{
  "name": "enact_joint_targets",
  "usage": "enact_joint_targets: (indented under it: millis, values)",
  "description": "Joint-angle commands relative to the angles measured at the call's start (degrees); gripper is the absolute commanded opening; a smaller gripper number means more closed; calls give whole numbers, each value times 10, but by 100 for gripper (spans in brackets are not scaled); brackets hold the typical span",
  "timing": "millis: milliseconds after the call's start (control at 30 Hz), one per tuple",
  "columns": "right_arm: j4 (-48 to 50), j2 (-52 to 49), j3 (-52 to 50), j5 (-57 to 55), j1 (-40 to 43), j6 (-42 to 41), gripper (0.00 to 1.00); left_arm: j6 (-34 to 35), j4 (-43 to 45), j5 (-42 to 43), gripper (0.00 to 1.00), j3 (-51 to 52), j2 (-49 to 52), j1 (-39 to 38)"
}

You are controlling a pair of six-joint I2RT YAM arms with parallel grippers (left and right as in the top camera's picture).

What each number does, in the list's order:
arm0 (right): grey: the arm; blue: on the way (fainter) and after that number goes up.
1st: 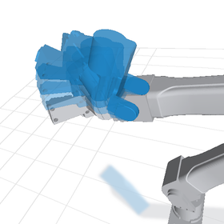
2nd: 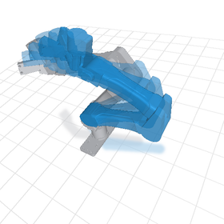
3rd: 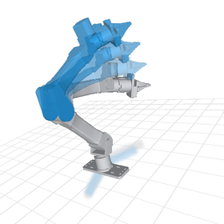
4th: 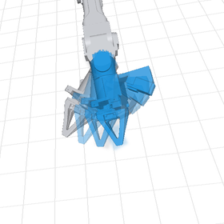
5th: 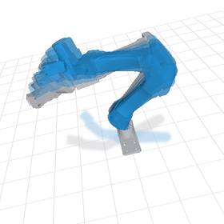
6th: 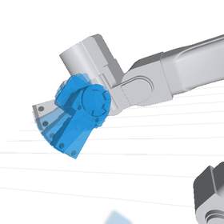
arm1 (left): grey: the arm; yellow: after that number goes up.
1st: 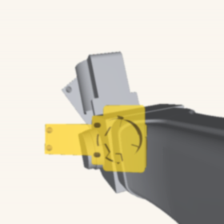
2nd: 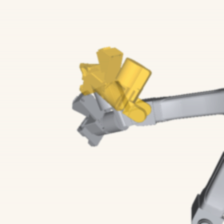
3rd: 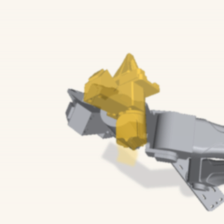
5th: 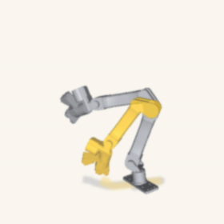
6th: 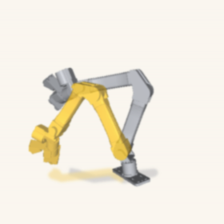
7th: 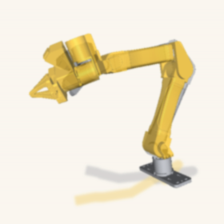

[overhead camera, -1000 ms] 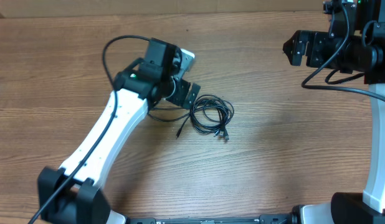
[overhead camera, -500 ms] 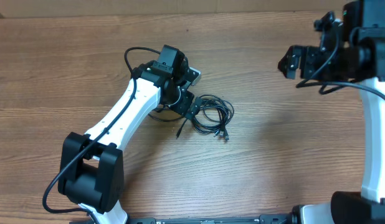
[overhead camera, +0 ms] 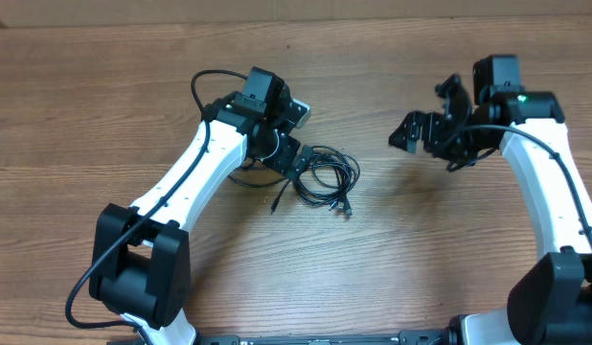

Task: Untangle cables
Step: 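Bring the right gripper down toward the cable beside the left gripper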

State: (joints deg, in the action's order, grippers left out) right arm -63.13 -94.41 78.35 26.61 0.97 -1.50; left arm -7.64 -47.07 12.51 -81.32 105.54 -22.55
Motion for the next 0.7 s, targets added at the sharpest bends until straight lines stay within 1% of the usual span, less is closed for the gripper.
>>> enact_joint_targets:
  millis: [0,100,233,500,667]
  values:
    - [24,5,-23,62,-4,39,100,39,6,-60,100,-13,1,-6]
    - [40,5,-25,67,-12,61,100,71,11,-64,99,-14,1,-6]
    - [48,5,-25,65,-31,63,100,118,16,-62,99,-14,1,-6]
    - [52,5,-25,57,-68,63,100,120,15,4,99,-14,1,-6]
    - [51,5,-25,37,-71,61,100,120,13,5,99,-14,1,-6]
